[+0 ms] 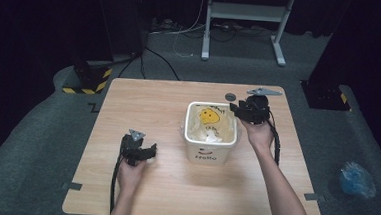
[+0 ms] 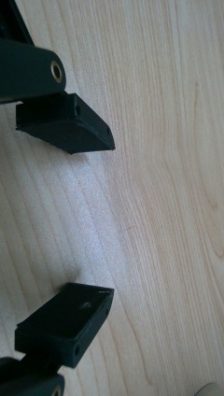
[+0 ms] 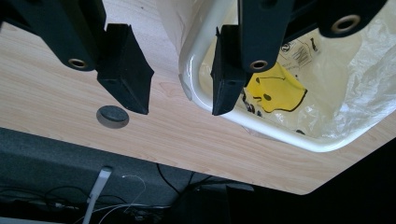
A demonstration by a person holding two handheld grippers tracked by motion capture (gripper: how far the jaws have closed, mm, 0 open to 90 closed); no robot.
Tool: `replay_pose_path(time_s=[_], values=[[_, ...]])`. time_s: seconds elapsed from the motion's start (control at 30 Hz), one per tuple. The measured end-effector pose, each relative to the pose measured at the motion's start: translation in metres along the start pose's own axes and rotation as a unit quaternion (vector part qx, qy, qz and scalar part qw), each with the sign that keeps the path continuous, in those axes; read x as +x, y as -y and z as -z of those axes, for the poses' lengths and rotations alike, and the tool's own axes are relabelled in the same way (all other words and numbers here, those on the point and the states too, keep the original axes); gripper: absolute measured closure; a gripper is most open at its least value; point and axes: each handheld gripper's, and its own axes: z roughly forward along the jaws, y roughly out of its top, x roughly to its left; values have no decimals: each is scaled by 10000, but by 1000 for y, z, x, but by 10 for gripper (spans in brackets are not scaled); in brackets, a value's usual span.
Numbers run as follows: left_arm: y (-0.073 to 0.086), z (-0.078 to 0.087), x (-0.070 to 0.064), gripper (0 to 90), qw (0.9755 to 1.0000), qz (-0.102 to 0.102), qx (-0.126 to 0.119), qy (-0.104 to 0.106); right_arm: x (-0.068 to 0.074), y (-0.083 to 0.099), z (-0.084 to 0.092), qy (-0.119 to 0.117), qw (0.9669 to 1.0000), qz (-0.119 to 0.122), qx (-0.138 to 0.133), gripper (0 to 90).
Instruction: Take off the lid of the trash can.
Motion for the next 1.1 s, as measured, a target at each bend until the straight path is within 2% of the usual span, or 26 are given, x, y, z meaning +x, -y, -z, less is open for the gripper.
replay_pose_path(time_s=[0.43,0.57,1.1], values=[[0,0,0,243,10000,5,1,3,1,2,-10,-5,9999,53,155,607],[0,0,0,243,10000,3,0,3,-1,3,-11,-44,9998,18,193,638],[0,0,0,241,10000,0,2,6,0,4,-13,-203,9994,125,269,727]])
